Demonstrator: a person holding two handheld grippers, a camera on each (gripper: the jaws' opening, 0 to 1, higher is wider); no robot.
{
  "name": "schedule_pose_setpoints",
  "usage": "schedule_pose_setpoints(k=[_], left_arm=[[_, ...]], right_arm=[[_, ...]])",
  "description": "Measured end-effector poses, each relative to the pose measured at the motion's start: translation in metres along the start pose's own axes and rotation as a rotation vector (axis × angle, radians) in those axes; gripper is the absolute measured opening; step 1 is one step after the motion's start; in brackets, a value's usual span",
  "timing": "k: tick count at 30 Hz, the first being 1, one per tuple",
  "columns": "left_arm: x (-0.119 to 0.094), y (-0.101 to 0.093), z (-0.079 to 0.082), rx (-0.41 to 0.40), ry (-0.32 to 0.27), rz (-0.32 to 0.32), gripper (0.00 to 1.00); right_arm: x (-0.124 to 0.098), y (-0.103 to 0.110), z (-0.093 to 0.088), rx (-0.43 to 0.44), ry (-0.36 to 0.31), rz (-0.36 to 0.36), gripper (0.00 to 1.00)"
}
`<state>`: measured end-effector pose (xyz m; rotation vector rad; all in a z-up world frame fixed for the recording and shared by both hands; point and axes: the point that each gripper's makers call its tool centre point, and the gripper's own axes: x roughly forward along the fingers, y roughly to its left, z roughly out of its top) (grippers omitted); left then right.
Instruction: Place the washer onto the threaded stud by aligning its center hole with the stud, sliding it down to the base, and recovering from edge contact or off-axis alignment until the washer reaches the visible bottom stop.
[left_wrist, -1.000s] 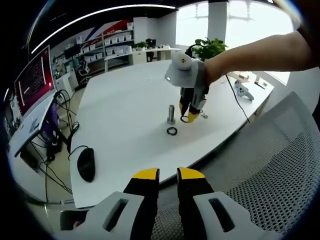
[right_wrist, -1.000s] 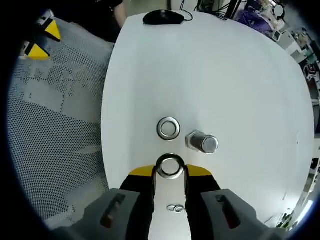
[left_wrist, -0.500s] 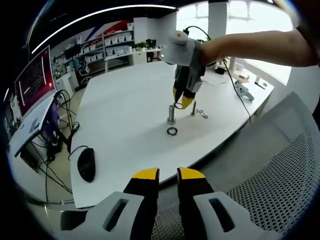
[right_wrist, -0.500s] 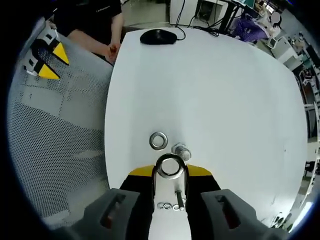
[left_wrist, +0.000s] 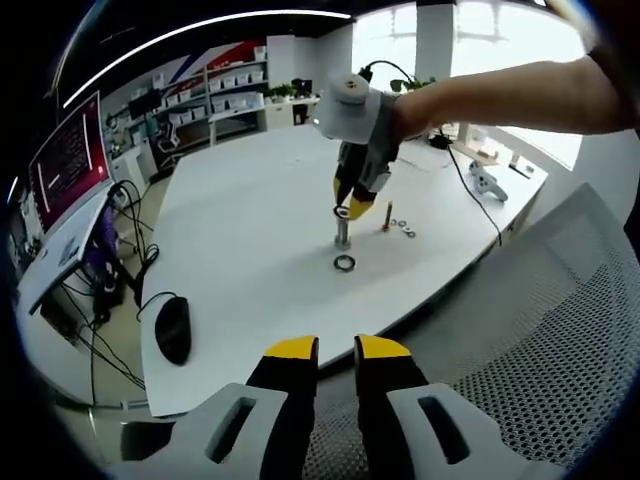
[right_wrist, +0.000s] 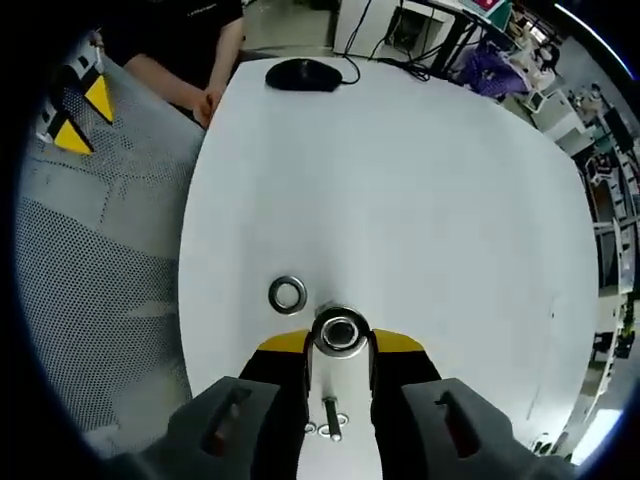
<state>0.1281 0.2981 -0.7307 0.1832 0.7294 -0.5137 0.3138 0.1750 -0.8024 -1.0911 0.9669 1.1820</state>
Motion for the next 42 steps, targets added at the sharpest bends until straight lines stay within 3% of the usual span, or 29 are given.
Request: schedule_pose_setpoints(k=[9, 27, 34, 35, 38, 40, 42], left_arm=[[0.0, 0.0, 0.0, 0.0, 0.001, -0.001, 0.12], [0.0, -0.001, -0.001, -0.007, 0.009, -0.002, 0.12], [0.0, -0.001, -0.001, -0.007, 0.009, -0.003, 0.12], [0.0, -0.001, -0.001, -0.006, 0.009, -0.003, 0.12], [0.0, -0.001, -0.001, -0.006, 0.009, -0.004, 0.12], [0.0, -0.001, -0.001, -0.005, 0.008, -0.005, 0.12], [0.0, -0.001, -0.001, -0.005, 0.008, -0.005, 0.12]], right_arm=[[0.005, 0.005, -0.002, -0.019, 0.031, 0.034, 0.22], [0.048, 0.017, -0.015, -0.003, 0.078, 0.079, 0.22], [0.05, 0.017, -0.013, 0.041, 0.06, 0.11, 0.23], [0.05, 0.018, -0.013, 0.036, 0.057, 0.111, 0.23], [0.052, 0.018, -0.011, -0.087, 0.027, 0.112, 0.27], [0.051, 0.019, -0.009, -0.047, 0.012, 0.09, 0.36], [0.047, 0.023, -0.006, -0.049, -0.005, 0.102, 0.36]])
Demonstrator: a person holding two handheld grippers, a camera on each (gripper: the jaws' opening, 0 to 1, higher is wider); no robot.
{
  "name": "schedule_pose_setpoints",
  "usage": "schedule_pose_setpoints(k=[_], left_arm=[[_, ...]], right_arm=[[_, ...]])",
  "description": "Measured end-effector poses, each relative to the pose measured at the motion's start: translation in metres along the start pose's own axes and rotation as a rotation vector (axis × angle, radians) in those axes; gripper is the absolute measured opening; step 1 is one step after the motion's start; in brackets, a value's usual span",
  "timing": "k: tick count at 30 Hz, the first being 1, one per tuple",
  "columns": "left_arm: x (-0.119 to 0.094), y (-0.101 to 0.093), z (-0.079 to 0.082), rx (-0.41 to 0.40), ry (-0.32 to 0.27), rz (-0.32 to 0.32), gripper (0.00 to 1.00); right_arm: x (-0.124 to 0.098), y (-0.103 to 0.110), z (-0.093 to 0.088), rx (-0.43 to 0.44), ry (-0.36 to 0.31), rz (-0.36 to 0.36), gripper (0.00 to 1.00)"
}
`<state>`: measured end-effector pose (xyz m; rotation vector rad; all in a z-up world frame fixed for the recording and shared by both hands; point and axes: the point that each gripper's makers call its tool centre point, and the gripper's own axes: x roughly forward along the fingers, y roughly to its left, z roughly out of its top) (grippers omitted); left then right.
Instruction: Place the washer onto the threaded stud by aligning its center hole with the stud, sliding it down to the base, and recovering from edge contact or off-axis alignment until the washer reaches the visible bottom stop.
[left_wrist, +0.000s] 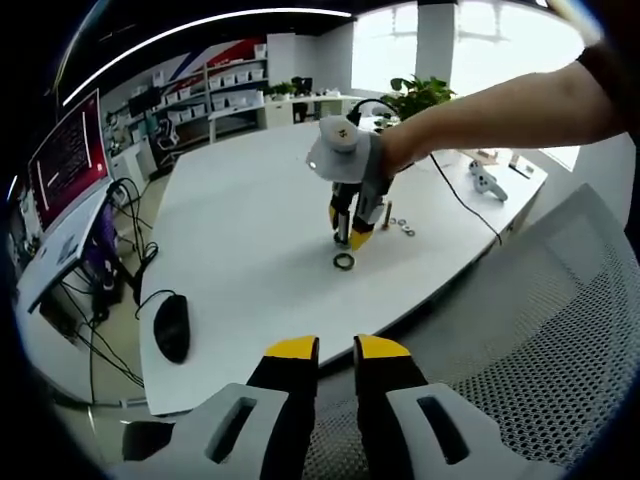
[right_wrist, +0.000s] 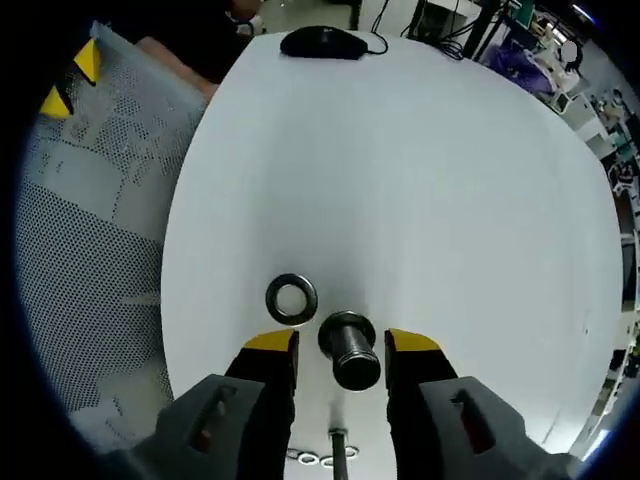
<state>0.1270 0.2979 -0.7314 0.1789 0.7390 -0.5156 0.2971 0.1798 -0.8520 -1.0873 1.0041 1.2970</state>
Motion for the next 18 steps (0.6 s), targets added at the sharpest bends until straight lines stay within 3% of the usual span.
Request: schedule_pose_setpoints(k=[10, 18], left_arm=[[0.0, 0.0, 0.0, -0.001, 0.0, 0.003, 0.12], [0.0, 0.001, 0.0, -0.002, 0.0, 0.005, 0.12]], right_arm=[[-0.02, 0.006, 0.001, -0.034, -0.046, -0.026, 0.43], [-0.034, 0.016, 0.01, -0.158, -0.083, -0.018, 0.47]])
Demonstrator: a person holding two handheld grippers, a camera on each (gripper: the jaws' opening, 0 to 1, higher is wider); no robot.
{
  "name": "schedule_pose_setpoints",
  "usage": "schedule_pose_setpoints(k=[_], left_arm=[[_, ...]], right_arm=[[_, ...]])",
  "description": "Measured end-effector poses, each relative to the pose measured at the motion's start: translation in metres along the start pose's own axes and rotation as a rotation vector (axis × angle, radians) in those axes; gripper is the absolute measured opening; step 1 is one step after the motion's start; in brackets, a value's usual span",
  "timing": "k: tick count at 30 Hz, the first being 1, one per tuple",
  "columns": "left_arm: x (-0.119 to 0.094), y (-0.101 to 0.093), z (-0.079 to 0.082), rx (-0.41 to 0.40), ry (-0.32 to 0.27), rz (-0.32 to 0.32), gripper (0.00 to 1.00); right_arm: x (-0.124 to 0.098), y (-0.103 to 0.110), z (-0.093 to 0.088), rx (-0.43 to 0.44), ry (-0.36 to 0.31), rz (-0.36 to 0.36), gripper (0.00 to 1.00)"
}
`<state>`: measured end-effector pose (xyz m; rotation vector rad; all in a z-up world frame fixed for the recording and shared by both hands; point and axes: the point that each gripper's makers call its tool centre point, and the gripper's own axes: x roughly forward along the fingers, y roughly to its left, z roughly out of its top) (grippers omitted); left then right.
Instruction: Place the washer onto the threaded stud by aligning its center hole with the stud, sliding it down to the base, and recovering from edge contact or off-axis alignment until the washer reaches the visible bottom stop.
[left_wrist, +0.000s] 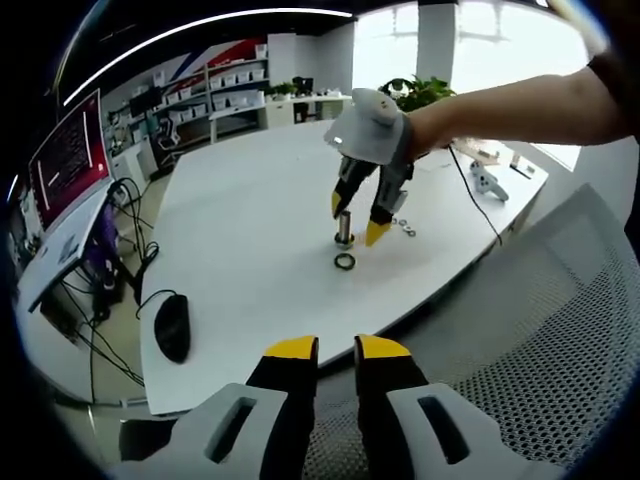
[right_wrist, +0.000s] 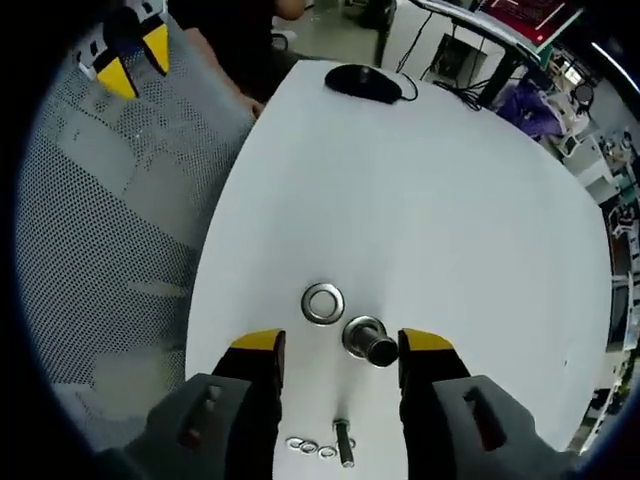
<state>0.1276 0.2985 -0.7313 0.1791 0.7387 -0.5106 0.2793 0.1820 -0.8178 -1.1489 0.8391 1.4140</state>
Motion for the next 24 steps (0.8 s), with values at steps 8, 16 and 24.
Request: schedule_pose_setpoints(k=[8, 16, 24], left_arm=[[0.0, 0.001, 0.0, 0.0, -0.002, 0.003, 0.13], [0.0, 0.001, 0.0, -0.003, -0.002, 0.008, 0.14], [0.0, 0.001, 0.0, -0.003, -0.002, 0.009, 0.14]], right_arm=[[0.002, 0.014, 0.017, -0.178, -0.044, 0.044, 0.47], [0.027, 0.026, 0.015, -0.199, -0.015, 0.129, 0.41], [0.046, 0.023, 0.006, -0.265, 0.069, 0.138, 0.38]])
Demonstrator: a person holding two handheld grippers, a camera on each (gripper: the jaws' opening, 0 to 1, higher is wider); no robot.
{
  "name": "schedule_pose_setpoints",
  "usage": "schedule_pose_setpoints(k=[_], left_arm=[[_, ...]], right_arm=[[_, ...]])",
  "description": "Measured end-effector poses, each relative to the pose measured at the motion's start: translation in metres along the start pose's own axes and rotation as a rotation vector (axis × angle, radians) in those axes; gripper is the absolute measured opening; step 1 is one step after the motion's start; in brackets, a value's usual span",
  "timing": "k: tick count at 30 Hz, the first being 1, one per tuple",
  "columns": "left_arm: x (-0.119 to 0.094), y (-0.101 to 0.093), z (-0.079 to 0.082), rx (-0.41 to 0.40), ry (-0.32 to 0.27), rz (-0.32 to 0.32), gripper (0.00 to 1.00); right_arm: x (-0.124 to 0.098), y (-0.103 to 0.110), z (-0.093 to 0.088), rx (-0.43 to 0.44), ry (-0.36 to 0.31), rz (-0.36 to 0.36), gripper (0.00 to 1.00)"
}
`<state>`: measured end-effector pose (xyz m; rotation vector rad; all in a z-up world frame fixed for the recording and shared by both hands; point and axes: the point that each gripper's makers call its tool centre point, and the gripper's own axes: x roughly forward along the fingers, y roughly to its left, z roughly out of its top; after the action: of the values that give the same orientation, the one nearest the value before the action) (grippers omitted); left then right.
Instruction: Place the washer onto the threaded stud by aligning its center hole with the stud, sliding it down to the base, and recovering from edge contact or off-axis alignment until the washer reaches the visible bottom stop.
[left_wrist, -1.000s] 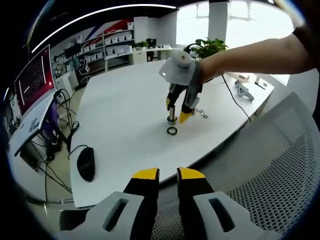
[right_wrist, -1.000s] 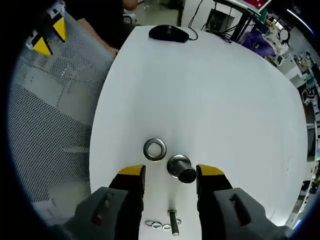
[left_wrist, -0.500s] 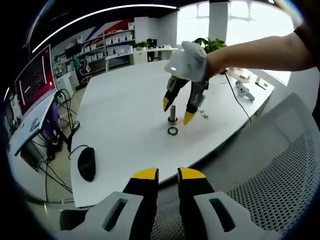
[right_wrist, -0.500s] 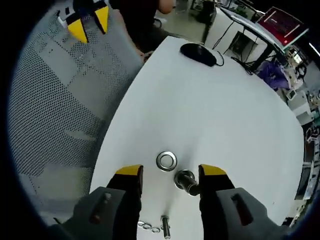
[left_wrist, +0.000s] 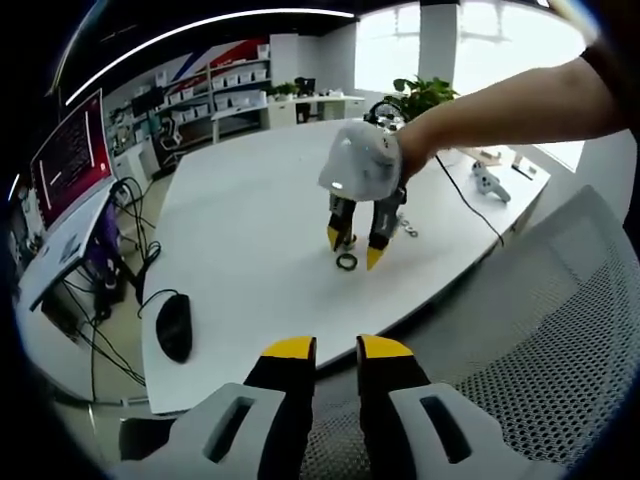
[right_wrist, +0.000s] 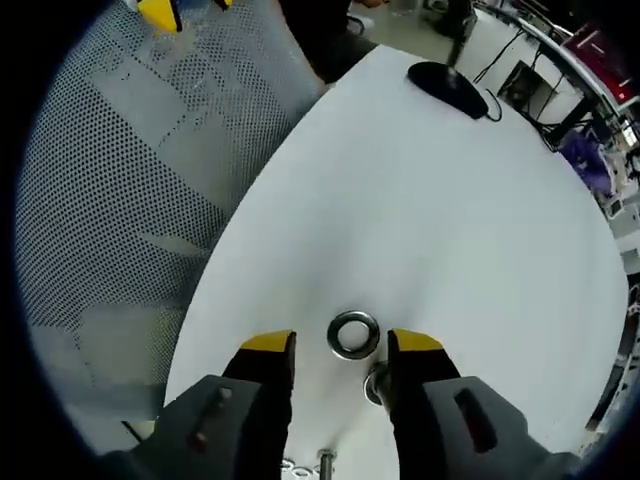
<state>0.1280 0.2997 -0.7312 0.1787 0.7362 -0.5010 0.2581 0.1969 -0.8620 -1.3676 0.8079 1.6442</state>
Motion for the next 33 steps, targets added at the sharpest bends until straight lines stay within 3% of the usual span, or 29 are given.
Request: schedule_pose_setpoints(k=[6, 10, 22, 25, 27, 33], left_arm=[[-0.0001, 0.0, 0.0001, 0.0, -0.001, 0.001, 0.14], [0.0, 0.0001, 0.0002, 0.001, -0.001, 0.001, 0.14], [0.0001, -0.0001, 0.0007, 0.003, -0.004, -0.001, 0.14], [0.0002, -0.0003, 0.0008, 0.004, -0.005, -0.001, 0.14], [0.0002, -0.0003, 0.0007, 0.004, -0.004, -0.001, 0.14], [0.0001, -0.0004, 0.0007, 0.005, -0.005, -0.002, 0.14]], right_arm=[[0.0063, 0.0018, 0.0022, 0.024, 0.003, 0.023, 0.35], [0.0066, -0.0014, -0.0017, -0.006, 0.044, 0.003, 0.33], [0.0069, -0.001, -0.0054, 0.002, 0.087, 0.031, 0.33], [0.0069, -0.0013, -0.0068, -0.009, 0.109, 0.035, 0.31], [0.0072, -0.0024, -0.007, -0.038, 0.12, 0.039, 0.25], [0.0072, -0.0026, -0.0068, -0.05, 0.149, 0.03, 0.25]])
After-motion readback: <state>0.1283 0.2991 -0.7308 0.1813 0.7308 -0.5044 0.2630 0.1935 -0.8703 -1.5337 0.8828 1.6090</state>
